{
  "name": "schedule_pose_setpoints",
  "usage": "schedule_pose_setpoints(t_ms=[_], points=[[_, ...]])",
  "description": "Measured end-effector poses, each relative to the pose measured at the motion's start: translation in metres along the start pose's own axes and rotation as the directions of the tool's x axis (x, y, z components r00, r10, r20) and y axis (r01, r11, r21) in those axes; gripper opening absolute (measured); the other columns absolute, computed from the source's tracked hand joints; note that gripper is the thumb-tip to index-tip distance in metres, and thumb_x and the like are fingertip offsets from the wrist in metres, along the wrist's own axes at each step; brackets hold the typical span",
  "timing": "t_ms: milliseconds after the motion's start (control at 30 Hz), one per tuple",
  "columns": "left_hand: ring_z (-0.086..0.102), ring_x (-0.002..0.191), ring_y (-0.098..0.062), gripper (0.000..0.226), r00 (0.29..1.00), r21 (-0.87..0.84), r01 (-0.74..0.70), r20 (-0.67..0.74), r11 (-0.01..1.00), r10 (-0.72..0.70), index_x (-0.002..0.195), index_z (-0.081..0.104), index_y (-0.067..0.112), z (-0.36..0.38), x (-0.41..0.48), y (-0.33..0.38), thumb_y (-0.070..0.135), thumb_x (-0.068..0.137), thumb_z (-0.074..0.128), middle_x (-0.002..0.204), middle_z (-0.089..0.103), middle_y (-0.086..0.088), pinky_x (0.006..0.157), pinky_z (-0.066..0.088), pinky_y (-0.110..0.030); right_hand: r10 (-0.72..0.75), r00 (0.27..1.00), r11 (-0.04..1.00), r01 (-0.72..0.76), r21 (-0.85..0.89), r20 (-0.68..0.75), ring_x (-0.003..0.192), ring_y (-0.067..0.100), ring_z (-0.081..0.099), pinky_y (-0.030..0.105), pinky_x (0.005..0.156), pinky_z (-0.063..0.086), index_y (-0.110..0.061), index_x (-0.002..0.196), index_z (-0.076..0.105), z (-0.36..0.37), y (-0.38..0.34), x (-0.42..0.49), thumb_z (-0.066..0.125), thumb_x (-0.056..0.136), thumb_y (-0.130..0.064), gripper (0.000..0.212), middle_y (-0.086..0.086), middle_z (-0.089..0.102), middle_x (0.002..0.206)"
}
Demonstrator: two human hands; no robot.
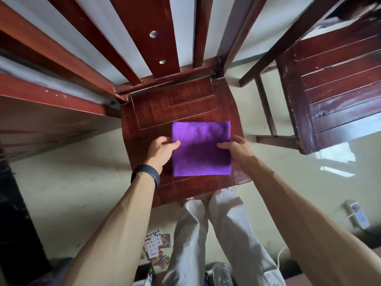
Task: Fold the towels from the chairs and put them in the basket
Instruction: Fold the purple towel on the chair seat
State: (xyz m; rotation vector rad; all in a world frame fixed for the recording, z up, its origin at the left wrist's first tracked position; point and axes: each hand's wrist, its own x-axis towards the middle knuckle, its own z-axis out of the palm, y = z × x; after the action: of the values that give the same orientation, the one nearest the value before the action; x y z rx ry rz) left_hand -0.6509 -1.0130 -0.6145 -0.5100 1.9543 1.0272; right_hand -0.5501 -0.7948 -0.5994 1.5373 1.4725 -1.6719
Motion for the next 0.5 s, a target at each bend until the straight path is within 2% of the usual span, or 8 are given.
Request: schedule_pose_setpoints(t_ms=[67, 133, 233, 300, 367, 400, 433, 500], points=[[0.066, 0.087, -0.022, 0.024, 0.999, -0.045, -0.049, 0.005, 0.998, 0.05, 0.092, 0.069, 0.018, -0.005, -0.012, 0.003, 0.026, 0.073, 0.08, 0.095, 0.072, -0.007, 0.084, 0.05, -0.034, -0.005, 0.998, 0.998, 0.002, 0.056, 0.062, 0.069, 0.02, 0.064, 0.027, 0.056, 0.053, -0.016, 0.09, 0.062, -0.007, -0.004, -0.012, 0.075, 0.081, -0.004, 0.02, 0.008, 0.068, 0.088], [0.066, 0.088, -0.022, 0.025, 0.995, -0.093, -0.093, 0.024, 0.991, 0.096, 0.106, 0.065, 0.008, -0.014, -0.034, 0.018, 0.01, 0.083, 0.076, 0.097, 0.071, -0.012, 0.081, 0.052, -0.03, -0.031, 0.995, 0.994, 0.021, 0.105, 0.097, 0.068, 0.018, 0.065, 0.026, 0.056, 0.054, -0.013, 0.096, 0.063, -0.018, -0.013, -0.033, 0.074, 0.082, -0.001, 0.021, 0.008, 0.068, 0.088], [0.069, 0.078, -0.006, 0.026, 0.982, -0.135, -0.16, 0.078, 0.978, 0.172, 0.112, 0.065, 0.011, -0.031, -0.085, 0.063, 0.001, 0.089, 0.068, 0.091, 0.072, 0.0, 0.069, 0.051, -0.013, -0.117, 0.986, 0.986, 0.101, 0.136, 0.118, 0.063, 0.013, 0.066, 0.021, 0.05, 0.05, -0.005, 0.107, 0.065, -0.043, -0.042, -0.088, 0.076, 0.081, -0.001, 0.029, 0.004, 0.069, 0.082], [0.07, 0.083, -0.001, 0.023, 0.968, -0.153, -0.203, 0.117, 0.967, 0.222, 0.108, 0.07, 0.018, -0.044, -0.13, 0.102, 0.004, 0.089, 0.069, 0.093, 0.075, 0.006, 0.077, 0.052, -0.014, -0.179, 0.974, 0.978, 0.16, 0.135, 0.14, 0.076, 0.016, 0.069, 0.029, 0.067, 0.056, -0.005, 0.108, 0.064, -0.064, -0.07, -0.14, 0.081, 0.075, -0.012, 0.038, 0.006, 0.071, 0.089], [0.071, 0.098, -0.01, 0.02, 0.949, -0.161, -0.25, 0.153, 0.955, 0.275, 0.102, 0.074, 0.023, -0.057, -0.179, 0.144, 0.01, 0.087, 0.073, 0.102, 0.077, 0.004, 0.091, 0.052, -0.026, -0.244, 0.958, 0.965, 0.225, 0.137, 0.149, 0.092, 0.021, 0.07, 0.043, 0.09, 0.055, -0.009, 0.114, 0.065, -0.091, -0.098, -0.194, 0.081, 0.078, -0.018, 0.04, 0.006, 0.074, 0.099], [0.07, 0.103, -0.015, 0.02, 0.936, -0.16, -0.284, 0.169, 0.945, 0.31, 0.102, 0.074, 0.025, -0.063, -0.204, 0.166, 0.014, 0.085, 0.075, 0.106, 0.076, 0.003, 0.096, 0.051, -0.032, -0.287, 0.947, 0.952, 0.267, 0.148, 0.144, 0.093, 0.023, 0.071, 0.046, 0.093, 0.054, -0.014, 0.115, 0.066, -0.106, -0.11, -0.222, 0.079, 0.083, -0.019, 0.036, 0.006, 0.074, 0.101], [0.07, 0.106, -0.019, 0.023, 0.921, -0.158, -0.319, 0.183, 0.935, 0.345, 0.103, 0.075, 0.025, -0.067, -0.229, 0.188, 0.02, 0.081, 0.077, 0.108, 0.076, 0.001, 0.099, 0.051, -0.037, -0.329, 0.935, 0.937, 0.306, 0.17, 0.13, 0.091, 0.023, 0.072, 0.047, 0.089, 0.056, -0.019, 0.116, 0.066, -0.12, -0.121, -0.25, 0.077, 0.086, -0.02, 0.032, 0.006, 0.074, 0.1], [0.071, 0.103, -0.023, 0.027, 0.883, -0.151, -0.39, 0.217, 0.908, 0.416, 0.102, 0.075, 0.028, -0.071, -0.279, 0.235, 0.029, 0.075, 0.077, 0.108, 0.075, -0.001, 0.095, 0.052, -0.041, -0.407, 0.91, 0.893, 0.377, 0.247, 0.084, 0.079, 0.021, 0.072, 0.04, 0.068, 0.06, -0.023, 0.116, 0.065, -0.148, -0.139, -0.309, 0.073, 0.09, -0.018, 0.028, 0.005, 0.073, 0.094]])
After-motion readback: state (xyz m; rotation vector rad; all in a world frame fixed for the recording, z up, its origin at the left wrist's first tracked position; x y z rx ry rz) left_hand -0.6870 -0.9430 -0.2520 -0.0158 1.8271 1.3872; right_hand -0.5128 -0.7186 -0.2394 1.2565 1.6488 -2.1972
